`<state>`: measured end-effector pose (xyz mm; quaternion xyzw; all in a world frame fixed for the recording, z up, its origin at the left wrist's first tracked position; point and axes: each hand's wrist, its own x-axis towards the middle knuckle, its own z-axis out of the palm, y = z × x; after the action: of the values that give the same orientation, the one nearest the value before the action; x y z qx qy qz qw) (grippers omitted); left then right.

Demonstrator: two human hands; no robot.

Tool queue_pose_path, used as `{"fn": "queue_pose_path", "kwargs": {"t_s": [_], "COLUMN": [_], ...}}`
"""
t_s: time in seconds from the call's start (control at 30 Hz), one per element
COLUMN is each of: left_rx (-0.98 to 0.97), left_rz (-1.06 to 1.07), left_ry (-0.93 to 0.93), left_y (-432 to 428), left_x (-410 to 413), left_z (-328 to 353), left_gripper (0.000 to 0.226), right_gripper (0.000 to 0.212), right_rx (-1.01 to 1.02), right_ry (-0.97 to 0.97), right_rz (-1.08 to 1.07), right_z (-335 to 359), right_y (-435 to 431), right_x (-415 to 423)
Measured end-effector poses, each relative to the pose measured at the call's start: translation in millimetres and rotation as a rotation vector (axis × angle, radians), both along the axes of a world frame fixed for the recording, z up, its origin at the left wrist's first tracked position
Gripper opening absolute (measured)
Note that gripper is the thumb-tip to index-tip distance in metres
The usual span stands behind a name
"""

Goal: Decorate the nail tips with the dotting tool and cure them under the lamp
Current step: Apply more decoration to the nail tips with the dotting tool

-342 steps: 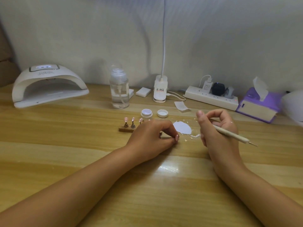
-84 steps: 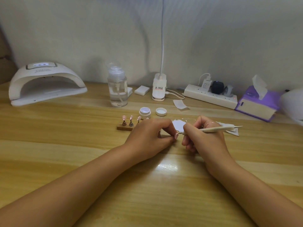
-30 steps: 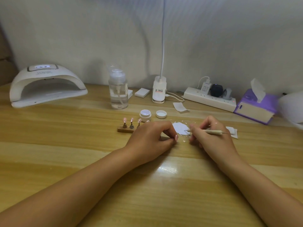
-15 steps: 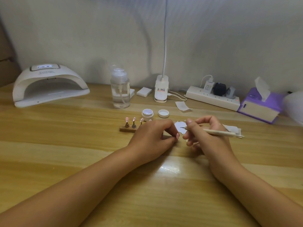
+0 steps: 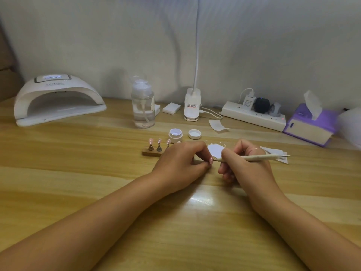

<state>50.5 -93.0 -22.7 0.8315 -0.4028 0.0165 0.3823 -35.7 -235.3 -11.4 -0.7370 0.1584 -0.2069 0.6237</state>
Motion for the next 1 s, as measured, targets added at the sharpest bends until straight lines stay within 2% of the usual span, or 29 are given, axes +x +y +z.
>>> {"fn": "queue_pose_path", "kwargs": {"t_s": [1.0], "left_rx": [0.0], "left_rz": [-0.005], "left_ry": [-0.007], "left_y": [0.3], "left_x": [-0.5], "left_z": [0.8], "left_gripper": [0.014], "right_gripper": [0.024], "right_rx": [-0.017], "right_ry": [0.0], "right_rz": [-0.008], "right_z": [-0.9], "right_y": [-0.2], "right_x": [0.2]}}
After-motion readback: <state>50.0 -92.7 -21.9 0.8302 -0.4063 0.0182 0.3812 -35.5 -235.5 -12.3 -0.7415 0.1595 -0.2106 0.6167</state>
